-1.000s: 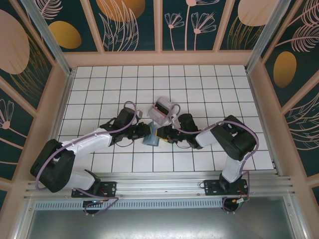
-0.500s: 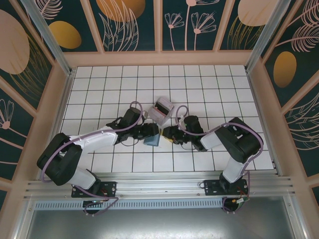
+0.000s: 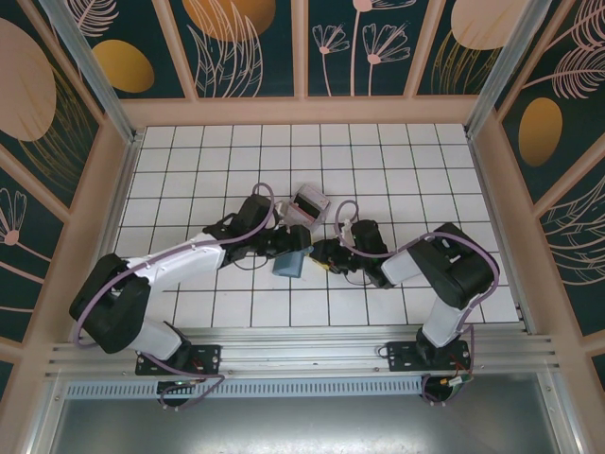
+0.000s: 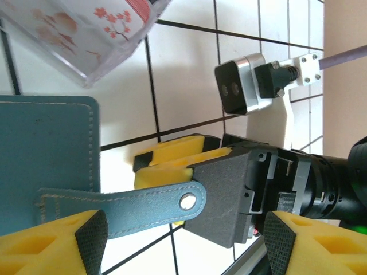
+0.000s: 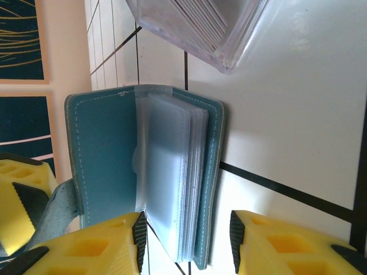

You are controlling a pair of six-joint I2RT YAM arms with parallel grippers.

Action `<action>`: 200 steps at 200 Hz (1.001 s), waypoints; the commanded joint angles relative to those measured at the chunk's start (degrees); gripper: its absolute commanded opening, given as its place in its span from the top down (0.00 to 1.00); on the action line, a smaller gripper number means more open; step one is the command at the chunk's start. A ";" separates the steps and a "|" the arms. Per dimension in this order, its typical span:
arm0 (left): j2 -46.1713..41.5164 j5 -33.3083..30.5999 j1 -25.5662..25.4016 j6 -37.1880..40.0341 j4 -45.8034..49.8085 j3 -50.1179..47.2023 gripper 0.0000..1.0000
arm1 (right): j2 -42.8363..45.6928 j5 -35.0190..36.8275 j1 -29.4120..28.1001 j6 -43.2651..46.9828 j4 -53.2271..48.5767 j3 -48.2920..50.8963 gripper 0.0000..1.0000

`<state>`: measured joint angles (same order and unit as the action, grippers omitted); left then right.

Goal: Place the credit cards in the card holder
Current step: Close the card holder at the center of the table, then turn over the card holder at the bottom-center of the table.

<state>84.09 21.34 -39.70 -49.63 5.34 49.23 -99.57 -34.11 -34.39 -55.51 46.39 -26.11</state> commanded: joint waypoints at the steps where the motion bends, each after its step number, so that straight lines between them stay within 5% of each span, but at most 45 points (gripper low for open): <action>1: -3.61 -7.40 -0.20 3.70 9.95 3.95 0.26 | 0.37 2.92 1.44 1.52 -2.10 1.99 0.53; 40: -1.54 -17.52 0.12 5.63 17.24 4.78 0.34 | 2.22 3.44 2.66 3.98 -5.77 1.30 0.53; 73: 2.34 -15.83 0.24 5.23 12.78 3.00 0.58 | 2.01 3.32 2.66 4.53 -6.29 0.97 0.53; 147: 11.11 -13.02 0.25 5.31 6.10 1.00 0.66 | 1.24 3.70 2.42 5.54 -8.17 -0.70 0.53; 200: 15.22 -12.24 0.32 4.62 1.33 -2.65 0.75 | -3.48 4.33 -2.93 1.45 -6.34 -5.69 0.50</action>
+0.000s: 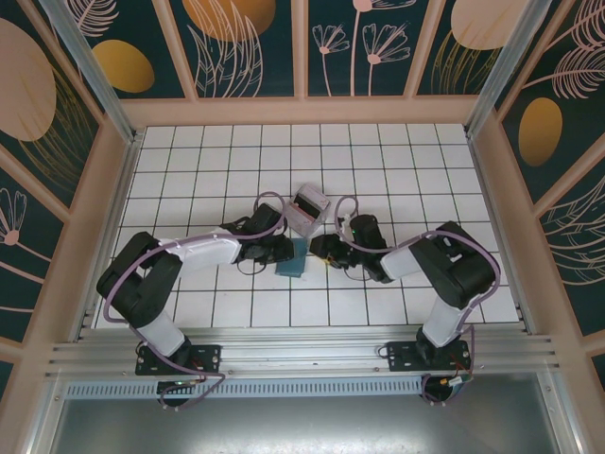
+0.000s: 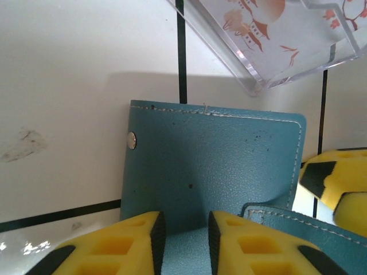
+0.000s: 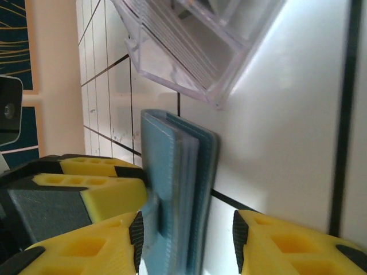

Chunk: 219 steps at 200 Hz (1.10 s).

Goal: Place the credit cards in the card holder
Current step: Turn over the card holder at the bottom-center of the table.

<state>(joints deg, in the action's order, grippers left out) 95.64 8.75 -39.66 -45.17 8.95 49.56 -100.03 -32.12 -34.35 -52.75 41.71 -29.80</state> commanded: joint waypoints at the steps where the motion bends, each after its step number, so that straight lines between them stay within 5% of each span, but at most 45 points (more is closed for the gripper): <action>1: 3.81 0.32 0.28 0.12 -2.36 -3.11 0.75 | -3.09 2.42 -3.12 -1.48 -1.56 -2.09 0.50; 49: 4.82 2.16 0.21 -1.92 -8.35 -8.93 0.86 | -4.18 7.80 -7.43 -6.19 -2.13 -1.87 0.46; 139: -0.39 2.15 0.30 -3.69 -12.24 -15.99 0.92 | 0.74 17.68 -11.74 -4.75 -19.83 -5.24 0.47; 219: -4.34 4.06 2.50 -4.84 -15.92 -20.94 0.91 | 0.82 19.66 -13.57 -4.21 -7.64 -3.78 0.96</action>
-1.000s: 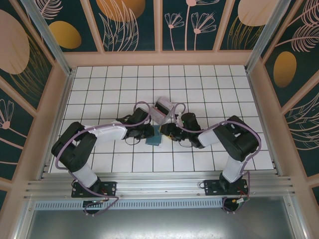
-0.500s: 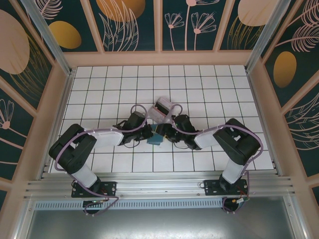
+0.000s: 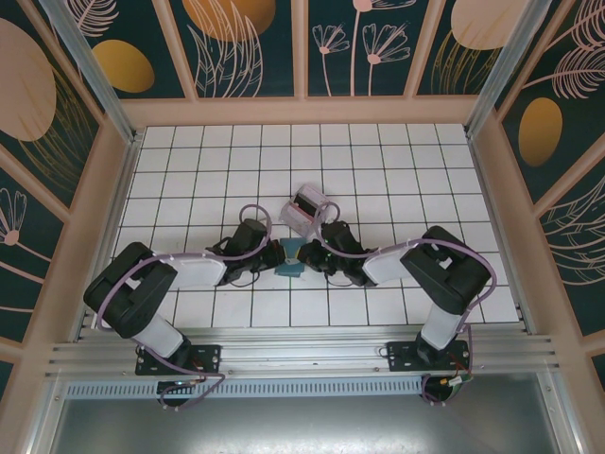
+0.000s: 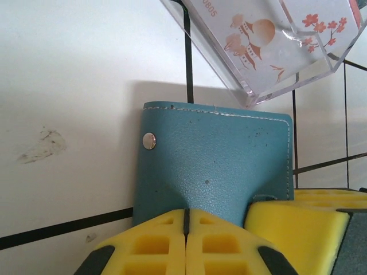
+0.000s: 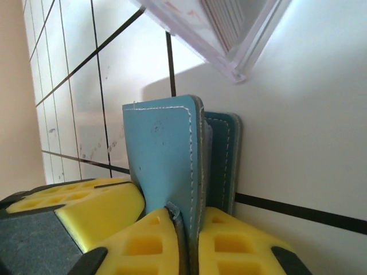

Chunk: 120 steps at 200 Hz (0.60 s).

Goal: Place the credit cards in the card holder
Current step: Turn over the card holder at the bottom-center of the table.

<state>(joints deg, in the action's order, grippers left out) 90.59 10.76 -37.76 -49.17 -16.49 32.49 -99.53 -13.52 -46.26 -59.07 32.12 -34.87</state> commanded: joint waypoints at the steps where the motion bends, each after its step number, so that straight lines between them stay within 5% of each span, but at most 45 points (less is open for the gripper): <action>1: 0.54 2.06 0.68 -0.84 9.58 -3.90 0.91 | 0.40 1.14 -1.65 2.20 1.93 1.34 0.96; 48: -11.57 -0.82 4.49 0.00 18.13 -1.40 0.76 | 7.82 3.67 -0.95 8.50 -6.76 1.16 1.00; 88: -18.70 -5.13 6.95 1.82 23.26 0.47 0.70 | 19.78 11.03 1.51 19.30 -35.18 -4.75 1.00; 120: -17.21 -4.56 7.27 2.32 21.67 0.21 0.69 | 22.84 24.77 1.63 26.76 -61.29 -16.63 1.00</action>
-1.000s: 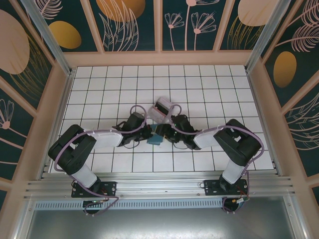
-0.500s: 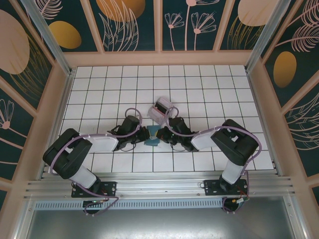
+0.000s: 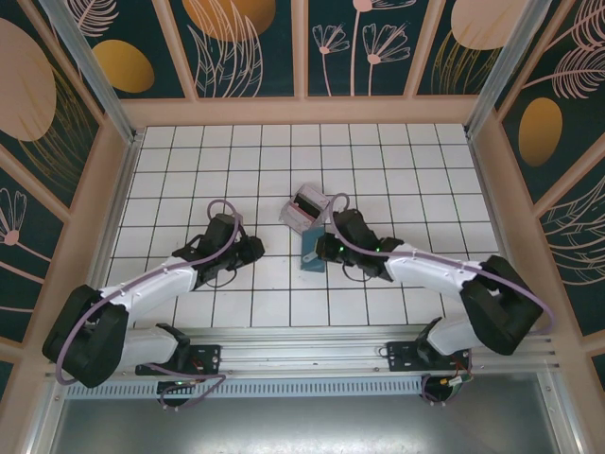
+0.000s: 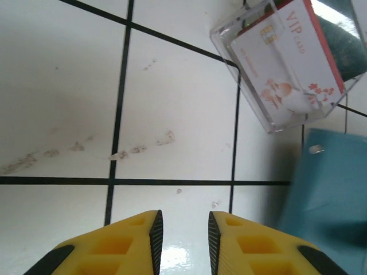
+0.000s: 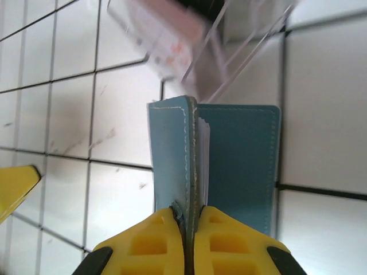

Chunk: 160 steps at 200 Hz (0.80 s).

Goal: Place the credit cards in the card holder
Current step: Turn over the card holder at the bottom-center of the table.

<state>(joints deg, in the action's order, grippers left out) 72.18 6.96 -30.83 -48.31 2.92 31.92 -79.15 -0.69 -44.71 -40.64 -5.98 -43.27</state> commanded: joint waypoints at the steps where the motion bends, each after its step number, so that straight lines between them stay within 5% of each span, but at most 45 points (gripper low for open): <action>1: 1.20 -0.70 0.33 1.47 2.22 0.73 0.69 | 2.40 12.38 0.07 8.45 -24.03 -8.59 1.00; 56: 2.93 1.04 0.33 1.64 -0.80 0.77 0.70 | -15.48 28.94 -8.19 9.35 -52.26 -26.71 1.00; 131: 0.79 -0.27 0.82 1.56 0.43 -0.56 0.69 | -35.23 26.11 -17.42 14.03 -47.63 -37.03 1.00; 160: 1.27 -0.36 0.95 1.61 0.51 -0.44 0.67 | -39.07 20.74 -19.90 15.41 -44.29 -40.26 0.84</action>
<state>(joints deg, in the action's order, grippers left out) 73.87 7.14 -30.30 -47.64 3.27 31.92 -113.62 28.67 -62.87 -27.49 -54.22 -81.87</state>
